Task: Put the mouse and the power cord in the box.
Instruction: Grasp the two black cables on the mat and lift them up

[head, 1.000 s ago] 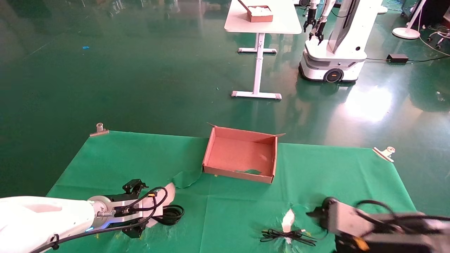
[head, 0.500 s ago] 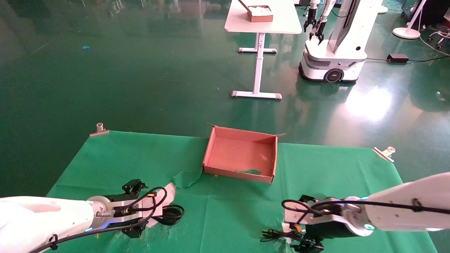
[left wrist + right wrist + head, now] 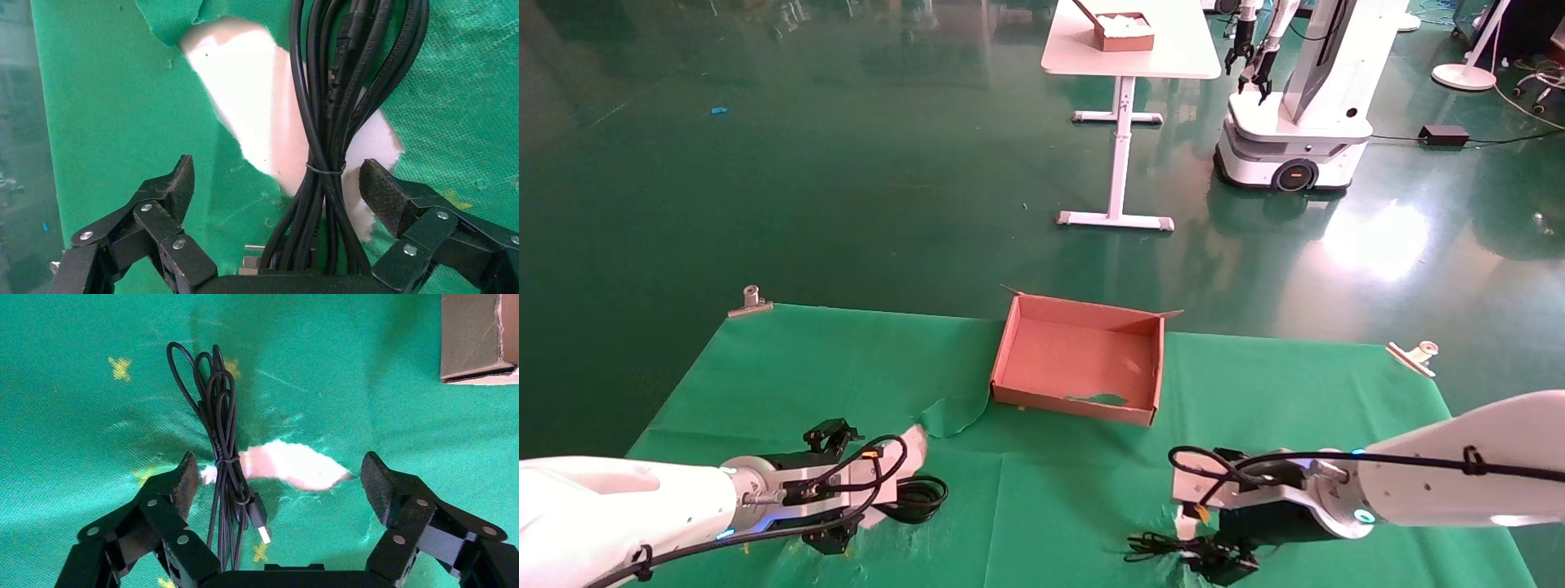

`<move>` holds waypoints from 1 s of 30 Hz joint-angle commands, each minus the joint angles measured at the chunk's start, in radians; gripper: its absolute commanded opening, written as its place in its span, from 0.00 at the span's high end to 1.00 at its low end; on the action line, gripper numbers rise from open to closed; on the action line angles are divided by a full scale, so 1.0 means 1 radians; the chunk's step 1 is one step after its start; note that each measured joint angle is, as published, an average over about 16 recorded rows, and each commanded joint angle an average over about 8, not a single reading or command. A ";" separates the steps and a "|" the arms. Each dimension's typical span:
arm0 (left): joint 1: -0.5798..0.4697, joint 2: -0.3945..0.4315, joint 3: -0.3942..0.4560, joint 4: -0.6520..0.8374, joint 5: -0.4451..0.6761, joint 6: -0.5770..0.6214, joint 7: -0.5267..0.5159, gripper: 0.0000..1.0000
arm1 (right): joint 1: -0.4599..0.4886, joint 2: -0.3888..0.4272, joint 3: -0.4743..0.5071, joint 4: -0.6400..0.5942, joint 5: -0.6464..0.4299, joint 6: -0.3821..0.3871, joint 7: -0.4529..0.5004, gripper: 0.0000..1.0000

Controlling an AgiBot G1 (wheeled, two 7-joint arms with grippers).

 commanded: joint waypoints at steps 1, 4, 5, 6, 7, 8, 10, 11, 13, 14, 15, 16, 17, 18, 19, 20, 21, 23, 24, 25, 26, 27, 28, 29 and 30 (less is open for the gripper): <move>0.000 0.000 0.000 0.000 -0.001 0.000 0.000 1.00 | -0.001 0.003 0.001 0.005 0.003 -0.001 0.000 1.00; 0.000 0.000 0.000 0.000 -0.001 0.001 0.000 1.00 | -0.003 0.005 0.002 0.009 0.005 -0.003 0.001 1.00; 0.000 0.000 0.000 0.000 -0.001 0.001 0.000 1.00 | -0.003 0.006 0.002 0.011 0.006 -0.003 0.001 1.00; 0.000 0.000 0.000 0.000 -0.001 0.001 0.000 1.00 | -0.004 0.007 0.002 0.012 0.006 -0.004 0.001 1.00; 0.000 0.000 0.000 0.000 -0.001 0.001 0.000 1.00 | -0.004 0.008 0.002 0.013 0.007 -0.004 0.001 1.00; 0.000 -0.001 0.000 0.000 -0.001 0.001 0.000 1.00 | -0.004 0.008 0.003 0.014 0.007 -0.005 0.001 1.00; 0.000 -0.001 0.000 -0.001 -0.002 0.001 0.000 1.00 | -0.005 0.009 0.003 0.016 0.008 -0.005 0.001 1.00; 0.000 -0.001 0.000 -0.001 -0.002 0.001 0.000 1.00 | -0.005 0.010 0.003 0.016 0.009 -0.005 0.001 1.00; 0.000 -0.001 0.000 -0.001 -0.002 0.001 0.000 1.00 | -0.006 0.011 0.003 0.018 0.009 -0.006 0.001 1.00; 0.000 -0.001 0.000 -0.001 -0.002 0.001 0.000 1.00 | -0.006 0.011 0.003 0.018 0.010 -0.006 0.001 1.00; 0.000 -0.001 0.000 -0.001 -0.002 0.001 0.000 1.00 | -0.006 0.011 0.003 0.019 0.010 -0.006 0.001 1.00; 0.000 -0.001 0.000 -0.001 -0.002 0.001 0.000 1.00 | -0.007 0.011 0.003 0.019 0.010 -0.006 0.001 1.00; 0.000 -0.001 0.000 -0.001 -0.002 0.001 0.000 1.00 | -0.007 0.012 0.003 0.020 0.010 -0.006 0.001 1.00; 0.000 -0.001 0.000 -0.001 -0.002 0.001 0.000 1.00 | -0.007 0.012 0.003 0.020 0.010 -0.007 0.001 1.00; 0.000 -0.001 0.000 -0.001 -0.002 0.000 0.001 1.00 | -0.007 0.012 0.003 0.021 0.011 -0.007 0.002 1.00; 0.000 -0.001 0.000 -0.001 -0.002 0.000 0.001 1.00 | -0.007 0.012 0.003 0.021 0.011 -0.007 0.002 1.00; 0.000 -0.001 0.000 -0.001 -0.002 0.000 0.001 1.00 | -0.007 0.013 0.004 0.021 0.011 -0.007 0.002 1.00; 0.000 -0.001 0.000 -0.001 -0.002 0.000 0.001 1.00 | -0.007 0.013 0.004 0.022 0.011 -0.007 0.002 1.00; 0.000 -0.001 0.000 -0.001 -0.002 0.000 0.001 1.00 | -0.007 0.013 0.004 0.022 0.011 -0.007 0.002 1.00; 0.000 -0.001 0.000 -0.001 -0.001 0.000 0.001 1.00 | -0.007 0.013 0.004 0.022 0.011 -0.007 0.002 1.00; 0.000 -0.001 0.000 -0.001 -0.001 0.000 0.001 1.00 | -0.007 0.013 0.004 0.023 0.011 -0.008 0.002 1.00; 0.000 -0.001 0.000 -0.001 -0.001 0.000 0.001 1.00 | -0.007 0.013 0.004 0.023 0.011 -0.008 0.002 1.00; 0.000 -0.001 0.000 -0.001 -0.001 0.000 0.001 1.00 | -0.008 0.013 0.004 0.023 0.011 -0.008 0.002 1.00; 0.000 -0.001 0.000 -0.001 -0.001 0.000 0.001 1.00 | -0.008 0.014 0.004 0.023 0.012 -0.008 0.002 1.00; 0.000 -0.001 0.000 -0.001 -0.001 0.000 0.001 1.00 | -0.008 0.014 0.004 0.023 0.012 -0.008 0.002 1.00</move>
